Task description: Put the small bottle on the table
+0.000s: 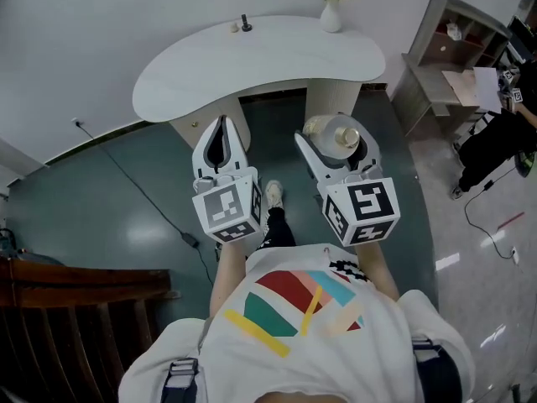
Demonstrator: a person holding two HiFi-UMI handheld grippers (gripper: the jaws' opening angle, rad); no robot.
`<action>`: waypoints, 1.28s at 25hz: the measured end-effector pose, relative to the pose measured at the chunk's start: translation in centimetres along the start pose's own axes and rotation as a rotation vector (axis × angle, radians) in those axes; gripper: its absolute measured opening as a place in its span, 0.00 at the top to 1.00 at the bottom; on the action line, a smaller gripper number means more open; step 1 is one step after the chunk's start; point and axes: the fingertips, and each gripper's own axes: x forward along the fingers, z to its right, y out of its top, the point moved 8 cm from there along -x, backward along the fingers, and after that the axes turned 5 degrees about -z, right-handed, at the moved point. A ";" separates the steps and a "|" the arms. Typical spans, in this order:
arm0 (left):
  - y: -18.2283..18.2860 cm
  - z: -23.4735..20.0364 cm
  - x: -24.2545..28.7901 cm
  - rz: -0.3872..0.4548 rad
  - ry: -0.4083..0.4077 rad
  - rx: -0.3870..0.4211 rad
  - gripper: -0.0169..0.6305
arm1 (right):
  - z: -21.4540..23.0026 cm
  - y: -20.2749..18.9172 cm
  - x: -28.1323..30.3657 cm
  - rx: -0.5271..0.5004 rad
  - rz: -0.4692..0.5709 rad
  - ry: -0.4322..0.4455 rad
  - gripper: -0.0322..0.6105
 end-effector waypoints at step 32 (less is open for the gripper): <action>-3.3 -11.1 34.9 -0.131 -0.058 0.037 0.95 | 7.0 2.8 36.3 0.020 -0.149 0.015 0.42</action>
